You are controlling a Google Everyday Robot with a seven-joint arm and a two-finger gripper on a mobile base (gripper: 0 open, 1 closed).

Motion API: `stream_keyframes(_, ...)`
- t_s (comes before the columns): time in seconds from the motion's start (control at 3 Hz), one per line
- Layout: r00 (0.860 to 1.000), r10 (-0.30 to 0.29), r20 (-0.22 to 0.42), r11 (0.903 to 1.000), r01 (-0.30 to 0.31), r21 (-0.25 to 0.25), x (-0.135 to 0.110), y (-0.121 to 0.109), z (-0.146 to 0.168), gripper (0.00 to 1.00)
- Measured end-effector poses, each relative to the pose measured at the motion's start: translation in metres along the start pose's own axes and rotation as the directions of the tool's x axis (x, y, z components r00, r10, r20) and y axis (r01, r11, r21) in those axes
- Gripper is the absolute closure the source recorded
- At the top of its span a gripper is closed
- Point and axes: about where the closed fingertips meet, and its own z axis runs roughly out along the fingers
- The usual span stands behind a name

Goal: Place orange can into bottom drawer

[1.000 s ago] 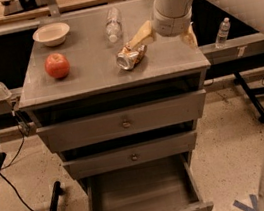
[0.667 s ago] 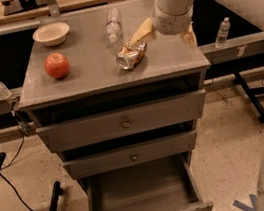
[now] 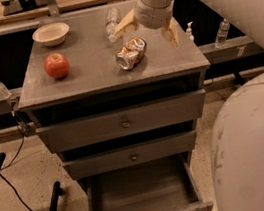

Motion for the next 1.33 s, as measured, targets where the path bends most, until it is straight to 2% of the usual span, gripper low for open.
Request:
stream_keyframes(0.33,0.997,0.048,0.064,0.9988,-0.049,0.011,0.0,0.03,0.009,0.0)
stream_keyframes(0.67,0.993,0.036,0.112,0.9967,-0.044,0.068,0.011,0.032,0.043,0.0)
stream_keyframes(1.0,0.993,0.004,0.115,0.9936,-0.017,0.112,0.018,0.031,0.078,0.0)
stream_keyframes(1.33,0.995,-0.01,0.097,0.9947,0.0,0.102,0.019,0.032,0.097,0.15)
